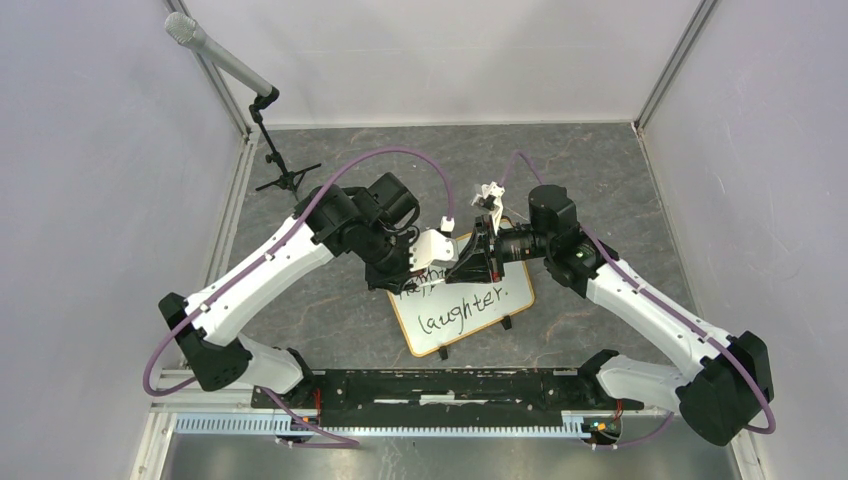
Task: Write a sentence on the whiteboard
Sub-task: Insert the whiteboard marker without the cap into the pen cap.
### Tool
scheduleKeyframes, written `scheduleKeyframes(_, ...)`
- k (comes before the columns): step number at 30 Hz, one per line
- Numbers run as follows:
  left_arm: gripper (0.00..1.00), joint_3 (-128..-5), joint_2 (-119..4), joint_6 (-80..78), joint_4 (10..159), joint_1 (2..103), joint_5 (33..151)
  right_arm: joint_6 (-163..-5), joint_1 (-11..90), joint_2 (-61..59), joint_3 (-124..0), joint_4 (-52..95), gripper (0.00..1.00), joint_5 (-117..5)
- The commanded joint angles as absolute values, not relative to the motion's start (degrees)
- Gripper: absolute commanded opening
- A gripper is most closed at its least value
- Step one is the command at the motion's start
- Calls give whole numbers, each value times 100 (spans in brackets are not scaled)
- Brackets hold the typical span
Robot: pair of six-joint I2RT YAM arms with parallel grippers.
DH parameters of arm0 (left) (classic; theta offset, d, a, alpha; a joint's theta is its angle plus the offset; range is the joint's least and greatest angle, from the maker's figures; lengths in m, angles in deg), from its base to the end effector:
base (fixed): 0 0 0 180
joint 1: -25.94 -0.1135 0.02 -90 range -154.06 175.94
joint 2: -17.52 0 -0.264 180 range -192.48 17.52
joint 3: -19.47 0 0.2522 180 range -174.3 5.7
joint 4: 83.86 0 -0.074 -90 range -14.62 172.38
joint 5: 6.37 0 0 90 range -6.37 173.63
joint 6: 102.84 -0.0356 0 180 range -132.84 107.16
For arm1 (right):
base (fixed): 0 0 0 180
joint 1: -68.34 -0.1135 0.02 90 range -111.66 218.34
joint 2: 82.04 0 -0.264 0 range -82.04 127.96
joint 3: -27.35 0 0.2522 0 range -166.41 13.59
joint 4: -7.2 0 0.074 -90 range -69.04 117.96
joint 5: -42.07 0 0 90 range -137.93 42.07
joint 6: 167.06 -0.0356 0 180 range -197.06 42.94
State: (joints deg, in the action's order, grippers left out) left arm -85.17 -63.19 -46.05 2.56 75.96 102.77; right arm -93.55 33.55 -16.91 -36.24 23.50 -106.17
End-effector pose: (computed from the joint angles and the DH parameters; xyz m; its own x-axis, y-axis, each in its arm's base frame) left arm 0.1487 -0.1955 0.3754 -0.0674 0.8857 -0.4593 0.9969 0.0413 -0.0667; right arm 0.1875 0.1671 0.3178 -0.5152 -0.1760 -0.8388 -0.8539 0.0213 0.5200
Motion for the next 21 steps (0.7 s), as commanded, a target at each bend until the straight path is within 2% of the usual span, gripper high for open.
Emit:
scheduleKeyframes(1, 2, -8764, -6347, -4756, 287, 7675, 10505, -9340, 3327, -1670, -3768, 2140, 0, -10576)
scheduleKeyframes(8, 2, -8458, -6100, -4861, 221, 7669, 10270, -9148, 3332, -1770, -3770, 2318, 0, -10550)
scheduleKeyframes(21, 2, -8642, -6237, -4807, 247, 7674, 10452, -9276, 3320, -1695, -3783, 2177, 0, -10634)
